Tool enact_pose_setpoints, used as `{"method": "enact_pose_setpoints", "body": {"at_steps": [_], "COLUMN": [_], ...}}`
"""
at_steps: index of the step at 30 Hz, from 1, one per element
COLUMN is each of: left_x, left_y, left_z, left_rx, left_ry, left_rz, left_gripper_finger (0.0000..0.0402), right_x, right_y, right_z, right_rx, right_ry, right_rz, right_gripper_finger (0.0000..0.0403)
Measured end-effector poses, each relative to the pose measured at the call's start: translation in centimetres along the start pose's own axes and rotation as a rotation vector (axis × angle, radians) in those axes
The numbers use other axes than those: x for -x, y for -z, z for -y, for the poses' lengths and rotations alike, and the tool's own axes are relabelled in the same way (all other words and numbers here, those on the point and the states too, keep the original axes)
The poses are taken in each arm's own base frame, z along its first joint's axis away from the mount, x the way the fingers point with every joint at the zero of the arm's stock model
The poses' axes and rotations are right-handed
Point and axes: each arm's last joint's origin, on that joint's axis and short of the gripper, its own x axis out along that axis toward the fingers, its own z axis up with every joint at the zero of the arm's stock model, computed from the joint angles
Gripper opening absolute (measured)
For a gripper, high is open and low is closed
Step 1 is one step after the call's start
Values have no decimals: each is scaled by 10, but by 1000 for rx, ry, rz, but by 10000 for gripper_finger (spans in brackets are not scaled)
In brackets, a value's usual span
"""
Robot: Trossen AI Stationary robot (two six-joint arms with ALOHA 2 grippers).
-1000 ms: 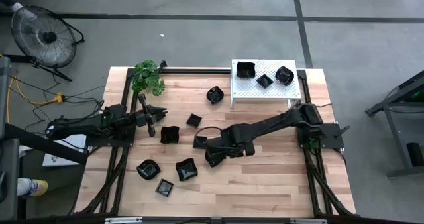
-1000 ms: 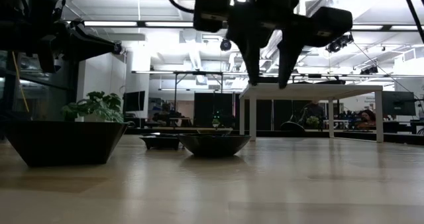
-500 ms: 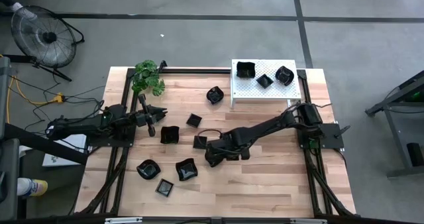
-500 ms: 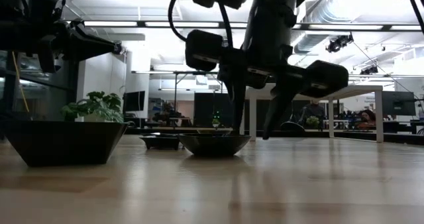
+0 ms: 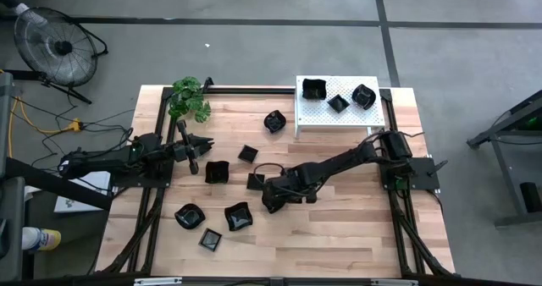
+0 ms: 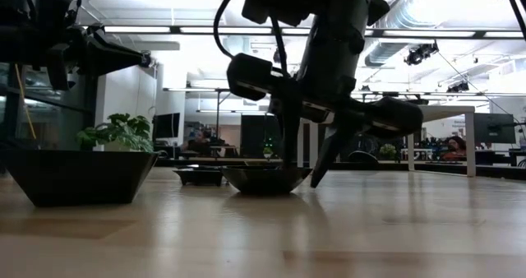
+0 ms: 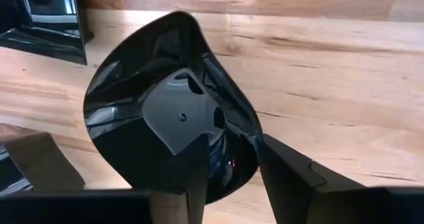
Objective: Pick & Place Mini shaped plates
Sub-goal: Stack the leaf-shaped plate on top of the leaf-shaped plate on the shelf
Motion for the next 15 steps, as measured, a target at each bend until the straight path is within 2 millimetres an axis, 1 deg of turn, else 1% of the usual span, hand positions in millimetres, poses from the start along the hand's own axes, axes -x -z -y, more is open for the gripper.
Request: {"method": "enact_pose_setpoints", "body": {"at_steps": [15], "left_x": [0], "left_y": [0], "left_z": [0], "left_rx": [0], "left_ry": [0], "left_rz": [0], "left_gripper_finger": [46], "right_x": [0], "right_y": [0], "right_z": [1], "right_rx": [4], "right_ry": [14], "right_rz": [2], "right_gripper_finger": [36]}}
